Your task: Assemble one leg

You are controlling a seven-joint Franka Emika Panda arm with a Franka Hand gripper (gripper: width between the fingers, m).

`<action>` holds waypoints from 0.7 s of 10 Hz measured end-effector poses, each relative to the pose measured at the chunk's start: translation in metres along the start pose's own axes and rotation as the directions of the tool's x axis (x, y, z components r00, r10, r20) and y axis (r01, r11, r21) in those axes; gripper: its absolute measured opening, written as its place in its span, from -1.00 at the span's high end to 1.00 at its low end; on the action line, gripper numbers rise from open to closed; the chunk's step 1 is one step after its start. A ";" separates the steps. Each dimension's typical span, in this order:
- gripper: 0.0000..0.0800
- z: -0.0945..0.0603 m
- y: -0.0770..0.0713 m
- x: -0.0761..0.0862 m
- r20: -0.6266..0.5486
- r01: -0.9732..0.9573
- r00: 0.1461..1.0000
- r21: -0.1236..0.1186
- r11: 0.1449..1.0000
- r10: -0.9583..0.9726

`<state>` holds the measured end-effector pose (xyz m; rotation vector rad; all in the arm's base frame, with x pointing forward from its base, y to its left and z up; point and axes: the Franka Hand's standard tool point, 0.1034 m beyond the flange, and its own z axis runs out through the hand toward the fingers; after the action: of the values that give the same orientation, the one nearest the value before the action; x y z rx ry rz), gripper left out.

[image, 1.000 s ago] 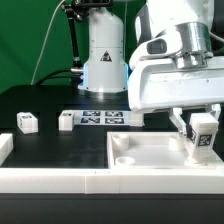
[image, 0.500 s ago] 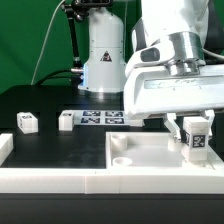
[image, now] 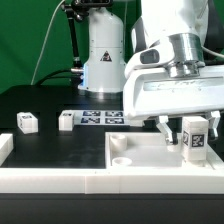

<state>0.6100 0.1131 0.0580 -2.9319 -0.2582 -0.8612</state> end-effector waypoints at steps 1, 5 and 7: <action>-0.48 0.000 0.000 0.000 0.001 0.000 1.000 0.000 1.000 0.000; -0.62 0.000 0.000 -0.001 0.005 0.000 1.000 0.001 1.000 0.000; -0.62 -0.014 0.001 0.012 0.026 0.000 1.000 0.004 1.000 0.000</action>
Offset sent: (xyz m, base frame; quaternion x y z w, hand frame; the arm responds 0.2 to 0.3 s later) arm 0.0000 0.0000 0.0000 0.0000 0.0000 0.0000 1.0000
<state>0.6129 0.1119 0.0763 -2.9412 -0.2611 -0.8216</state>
